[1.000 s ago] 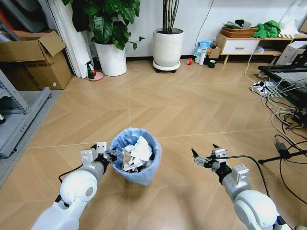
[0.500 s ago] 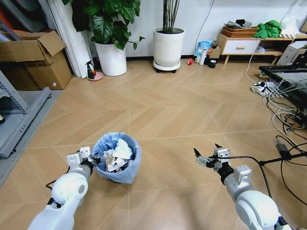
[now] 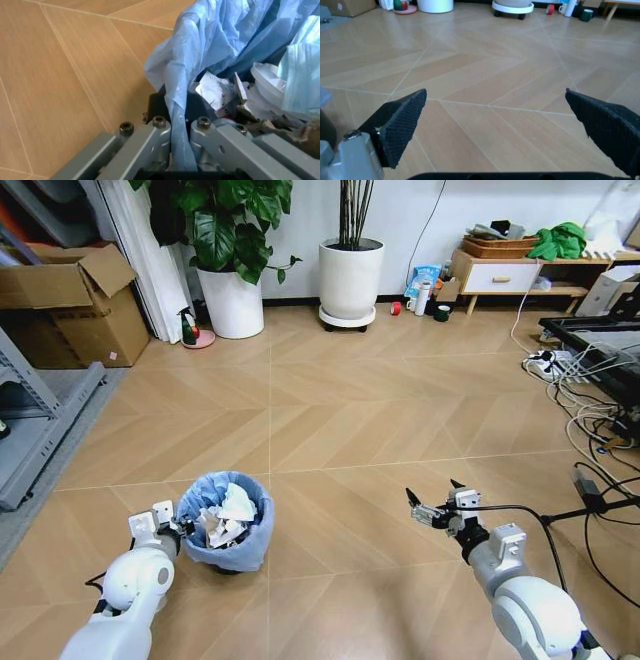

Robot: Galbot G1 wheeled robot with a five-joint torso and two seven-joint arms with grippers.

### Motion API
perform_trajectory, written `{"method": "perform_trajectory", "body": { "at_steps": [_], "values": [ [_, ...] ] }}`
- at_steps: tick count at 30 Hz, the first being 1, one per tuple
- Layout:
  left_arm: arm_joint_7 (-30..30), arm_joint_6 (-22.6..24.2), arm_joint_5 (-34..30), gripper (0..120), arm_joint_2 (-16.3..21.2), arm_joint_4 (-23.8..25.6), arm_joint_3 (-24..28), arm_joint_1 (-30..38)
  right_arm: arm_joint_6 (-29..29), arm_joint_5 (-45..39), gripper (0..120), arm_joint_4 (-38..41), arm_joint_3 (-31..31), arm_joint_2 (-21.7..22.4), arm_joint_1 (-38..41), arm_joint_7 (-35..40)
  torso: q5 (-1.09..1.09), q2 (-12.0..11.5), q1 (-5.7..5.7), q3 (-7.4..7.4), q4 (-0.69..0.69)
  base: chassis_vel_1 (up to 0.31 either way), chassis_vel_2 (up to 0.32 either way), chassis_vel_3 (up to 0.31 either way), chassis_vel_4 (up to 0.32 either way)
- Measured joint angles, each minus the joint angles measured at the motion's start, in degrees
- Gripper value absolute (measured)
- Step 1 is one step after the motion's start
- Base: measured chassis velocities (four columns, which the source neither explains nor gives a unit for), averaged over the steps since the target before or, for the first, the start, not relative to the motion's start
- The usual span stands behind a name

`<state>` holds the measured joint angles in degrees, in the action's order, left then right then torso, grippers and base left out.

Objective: Pick up the trash bin and place the garbage on the floor into it.

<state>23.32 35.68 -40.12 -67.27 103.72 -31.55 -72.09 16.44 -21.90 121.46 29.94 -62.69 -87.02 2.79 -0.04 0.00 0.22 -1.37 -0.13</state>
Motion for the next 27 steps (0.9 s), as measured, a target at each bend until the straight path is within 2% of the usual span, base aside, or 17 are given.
{"method": "perform_trajectory", "body": {
  "at_steps": [20,23,24,27],
  "values": [
    [0.23,-0.91,-0.61,0,-0.07,-2.13,0.13,0.64,0.01,0.09,100,0.23,-0.55,-0.04,0.19,0.24,0.0,0.0,0.0,0.0,0.0,0.0,0.0,0.0,0.0],
    [0.55,-0.87,-0.77,11,0.11,-1.84,0.3,0.64,0.0,0.14,100,0.29,-0.55,-0.09,0.05,0.25,-0.01,0.0,0.0,0.0,0.0,0.0,0.0,0.0,0.0],
    [0.55,-0.87,-0.77,11,0.11,-1.84,0.3,0.64,0.0,0.14,100,0.29,-0.55,-0.09,0.05,0.25,-0.01,0.0,0.0,0.0,0.0,0.0,0.0,0.0,0.0],
    [0.72,-1.26,-0.7,24,0.1,-1.58,0.7,0.73,0.0,0.17,100,0.29,-0.57,-0.07,0.02,0.25,-0.01,0.0,0.0,0.0,0.0,0.0,0.0,0.0,0.0]
  ]
}}
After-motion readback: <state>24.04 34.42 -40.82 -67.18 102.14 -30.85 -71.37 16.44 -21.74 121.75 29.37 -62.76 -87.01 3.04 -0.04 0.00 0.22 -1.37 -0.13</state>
